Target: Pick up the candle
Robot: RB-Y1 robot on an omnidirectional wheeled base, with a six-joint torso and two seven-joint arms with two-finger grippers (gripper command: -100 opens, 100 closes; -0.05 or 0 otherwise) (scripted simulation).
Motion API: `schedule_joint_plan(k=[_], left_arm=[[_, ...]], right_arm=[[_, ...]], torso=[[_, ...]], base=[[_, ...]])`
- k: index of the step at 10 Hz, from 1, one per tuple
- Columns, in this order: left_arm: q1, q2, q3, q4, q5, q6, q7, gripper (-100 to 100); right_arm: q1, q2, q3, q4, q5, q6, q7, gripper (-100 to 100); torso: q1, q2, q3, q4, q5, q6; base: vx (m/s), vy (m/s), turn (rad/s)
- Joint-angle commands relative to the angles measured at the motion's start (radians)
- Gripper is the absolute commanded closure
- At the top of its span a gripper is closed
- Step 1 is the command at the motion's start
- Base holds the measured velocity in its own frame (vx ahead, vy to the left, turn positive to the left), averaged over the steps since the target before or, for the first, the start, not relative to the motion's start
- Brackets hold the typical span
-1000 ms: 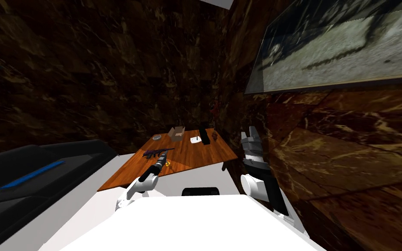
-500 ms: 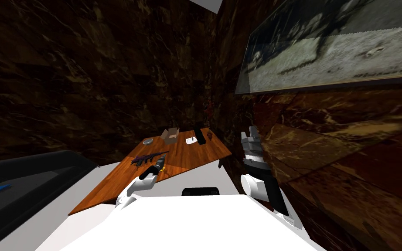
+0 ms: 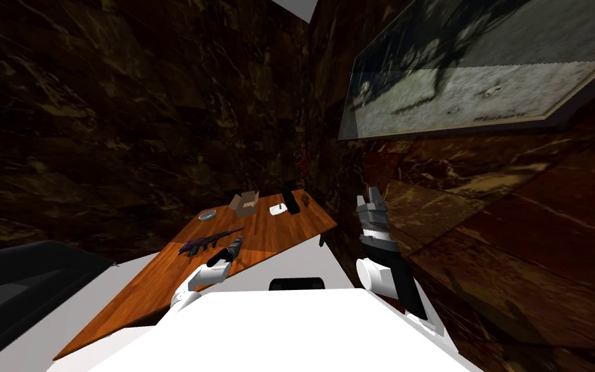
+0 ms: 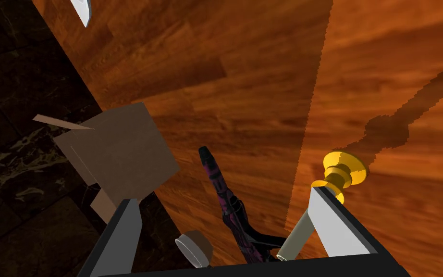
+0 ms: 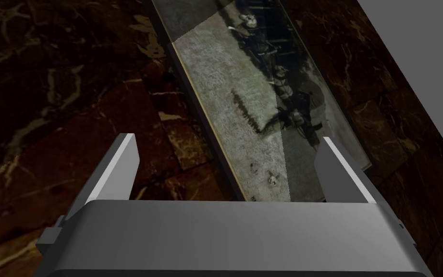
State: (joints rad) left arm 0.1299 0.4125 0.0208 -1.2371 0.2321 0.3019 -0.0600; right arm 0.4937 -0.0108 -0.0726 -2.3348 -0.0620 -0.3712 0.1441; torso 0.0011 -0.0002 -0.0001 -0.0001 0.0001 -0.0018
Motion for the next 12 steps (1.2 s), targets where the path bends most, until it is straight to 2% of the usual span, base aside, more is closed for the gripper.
schedule_joint_plan(k=[1, 2, 3, 4, 5, 6, 8, 10, 12], left_arm=[[-0.022, 0.023, -0.004, 0.050, 0.015, 0.050, 0.004, -100], [-0.022, 0.023, -0.004, 0.060, 0.015, 0.053, 0.004, -100], [-0.040, 0.033, -0.008, 0.101, 0.022, 0.089, 0.006, -100], [-0.040, 0.033, -0.008, 0.115, 0.022, 0.089, 0.006, -100], [-0.058, 0.043, -0.011, 0.152, 0.028, 0.125, 0.008, -100], [-0.058, 0.043, -0.011, 0.168, 0.028, 0.125, 0.008, -100], [-0.092, 0.062, -0.019, 0.243, 0.037, 0.183, 0.011, -100], [-0.092, 0.062, -0.019, 0.270, 0.037, 0.192, 0.011, -100], [-0.123, 0.082, -0.027, 0.350, 0.043, 0.250, 0.015, -100]], right_arm=[[0.000, 0.000, 0.000, 0.000, 0.000, 0.000, 0.000, 0], [0.000, 0.000, 0.000, 0.000, 0.000, 0.000, 0.000, 0], [0.000, 0.000, 0.000, 0.000, 0.000, 0.000, 0.000, 0], [0.000, 0.000, 0.000, 0.000, 0.000, 0.000, 0.000, 0], [0.000, 0.000, 0.000, 0.000, 0.000, 0.000, 0.000, 0], [0.000, 0.000, 0.000, 0.000, 0.000, 0.000, 0.000, 0], [0.000, 0.000, 0.000, 0.000, 0.000, 0.000, 0.000, 0], [0.000, 0.000, 0.000, 0.000, 0.000, 0.000, 0.000, 0], [0.000, 0.000, 0.000, 0.000, 0.000, 0.000, 0.000, 0]], torso=[[0.000, 0.000, 0.000, 0.000, 0.000, 0.000], [0.000, 0.001, 0.000, 0.000, 0.000, 0.001], [0.000, 0.000, 0.000, 0.000, 0.000, 0.000], [0.000, 0.000, 0.000, 0.000, 0.000, 0.001], [0.000, 0.000, 0.000, 0.000, 0.000, 0.000], [0.000, 0.000, 0.000, 0.000, 0.000, 0.001], [0.000, 0.000, 0.000, 0.000, 0.000, 0.000], [0.001, 0.000, 0.000, 0.000, 0.000, -0.001], [0.000, 0.000, 0.000, 0.000, 0.000, 0.000]], base=[[-0.014, 0.010, -0.244], [-0.005, 0.016, -0.145], [0.007, 0.013, -0.243], [0.009, 0.017, -0.139], [0.003, 0.014, -0.253], [-0.001, 0.015, -0.134], [-0.002, 0.020, -0.273], [-0.005, 0.018, -0.059], [-0.004, 0.016, -0.278]])
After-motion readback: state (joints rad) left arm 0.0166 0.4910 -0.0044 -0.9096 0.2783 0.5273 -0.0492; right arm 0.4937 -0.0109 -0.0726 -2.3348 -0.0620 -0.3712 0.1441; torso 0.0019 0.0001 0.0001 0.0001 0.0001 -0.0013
